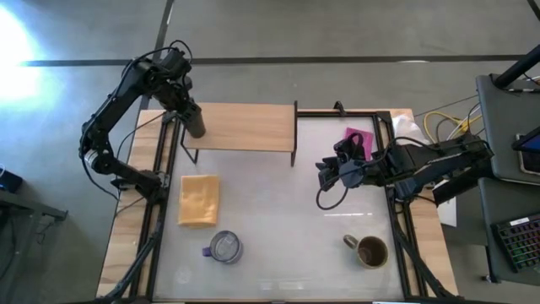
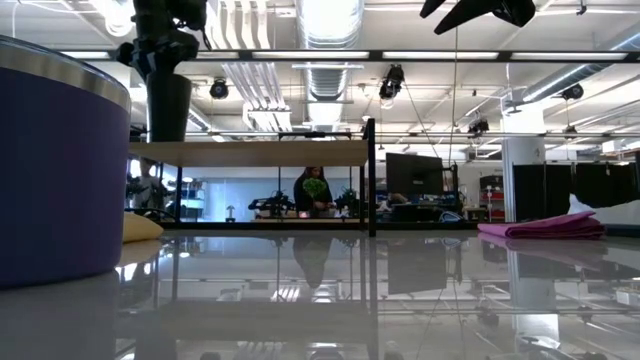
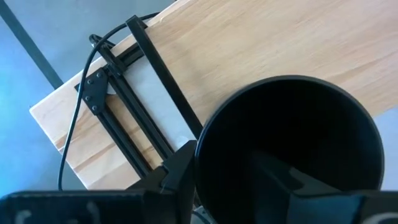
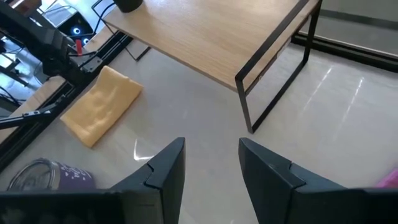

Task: Stack small to large cups/mugs on shelf
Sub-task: Put the black cup on the shelf

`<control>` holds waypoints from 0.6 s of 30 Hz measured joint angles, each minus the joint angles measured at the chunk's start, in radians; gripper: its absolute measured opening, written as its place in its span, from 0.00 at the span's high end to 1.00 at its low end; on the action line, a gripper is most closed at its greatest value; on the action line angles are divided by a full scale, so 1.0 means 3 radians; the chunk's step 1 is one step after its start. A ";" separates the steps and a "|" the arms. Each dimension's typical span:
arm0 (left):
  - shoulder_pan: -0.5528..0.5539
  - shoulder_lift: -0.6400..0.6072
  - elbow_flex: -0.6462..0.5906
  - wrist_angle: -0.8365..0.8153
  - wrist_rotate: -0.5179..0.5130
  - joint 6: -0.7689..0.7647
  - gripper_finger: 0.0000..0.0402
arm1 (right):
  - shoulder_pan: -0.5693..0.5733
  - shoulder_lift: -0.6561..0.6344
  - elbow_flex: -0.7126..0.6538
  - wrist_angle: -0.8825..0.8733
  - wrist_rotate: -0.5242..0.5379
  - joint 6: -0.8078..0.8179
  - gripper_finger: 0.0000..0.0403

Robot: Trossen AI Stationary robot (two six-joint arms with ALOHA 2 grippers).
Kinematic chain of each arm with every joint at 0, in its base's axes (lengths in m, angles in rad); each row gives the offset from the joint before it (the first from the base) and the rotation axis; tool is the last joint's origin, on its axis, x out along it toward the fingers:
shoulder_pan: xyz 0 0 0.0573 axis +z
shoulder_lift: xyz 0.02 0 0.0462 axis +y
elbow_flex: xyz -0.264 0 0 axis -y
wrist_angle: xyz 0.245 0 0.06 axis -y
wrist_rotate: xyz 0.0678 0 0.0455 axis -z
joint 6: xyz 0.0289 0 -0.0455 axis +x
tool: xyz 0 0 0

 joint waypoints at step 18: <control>0.0000 0.0004 -0.0006 0.0411 0.0063 -0.0004 0.74 | 0.0000 0.0000 0.0000 -0.0024 0.0001 -0.0016 0.64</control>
